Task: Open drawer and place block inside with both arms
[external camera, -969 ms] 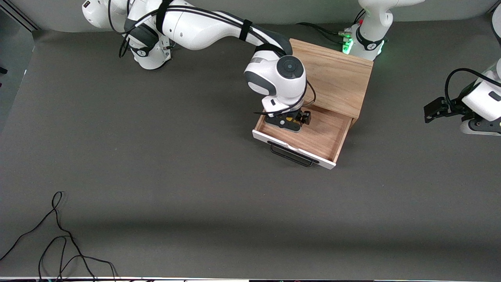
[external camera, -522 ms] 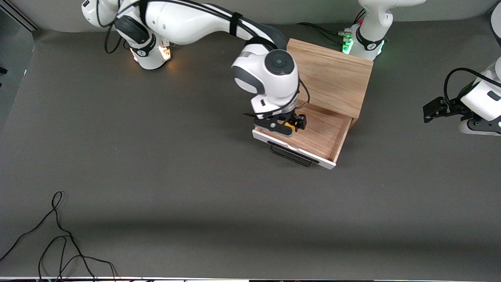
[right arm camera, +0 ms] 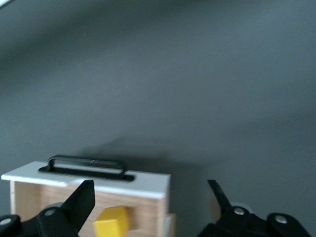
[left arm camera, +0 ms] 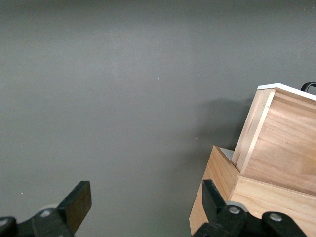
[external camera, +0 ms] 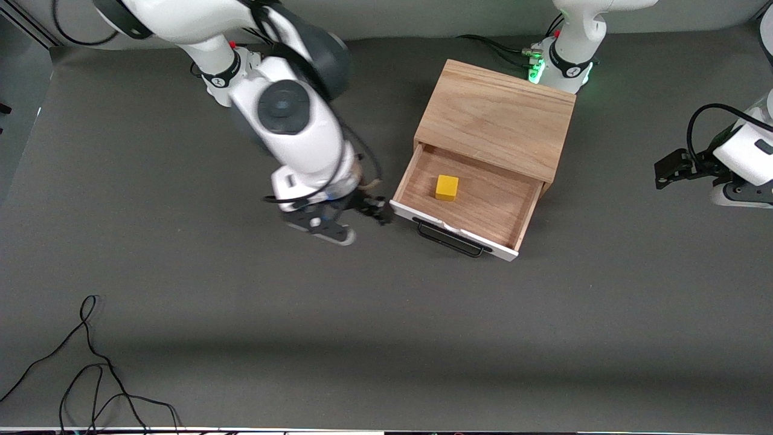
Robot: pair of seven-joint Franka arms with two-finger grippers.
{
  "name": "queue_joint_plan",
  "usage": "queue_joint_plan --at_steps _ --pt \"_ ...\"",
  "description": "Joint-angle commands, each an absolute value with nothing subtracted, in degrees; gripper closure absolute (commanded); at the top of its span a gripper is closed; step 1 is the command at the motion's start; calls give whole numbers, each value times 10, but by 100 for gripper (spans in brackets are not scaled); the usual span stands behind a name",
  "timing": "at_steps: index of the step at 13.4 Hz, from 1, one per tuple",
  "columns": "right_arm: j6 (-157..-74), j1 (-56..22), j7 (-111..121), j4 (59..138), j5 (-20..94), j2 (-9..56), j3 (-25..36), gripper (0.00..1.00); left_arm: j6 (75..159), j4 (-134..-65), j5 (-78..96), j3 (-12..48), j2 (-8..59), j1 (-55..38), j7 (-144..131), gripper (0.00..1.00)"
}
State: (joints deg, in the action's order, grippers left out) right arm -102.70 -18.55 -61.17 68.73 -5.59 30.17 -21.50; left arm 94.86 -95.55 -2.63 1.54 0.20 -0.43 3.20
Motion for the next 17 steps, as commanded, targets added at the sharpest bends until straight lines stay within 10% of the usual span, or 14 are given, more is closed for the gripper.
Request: queue_joint_plan --at_steps 1,8,17 --pt "-1041 -105 -511 835 -35 168 -213 0 929 -949 -20 6 -4 -13 43 0" --pt "-1044 -52 -206 930 41 36 -15 0 918 -947 9 6 -15 -13 33 0" --pt "-1005 -11 -89 953 35 9 -11 0 914 -951 -11 6 -15 -14 34 0"
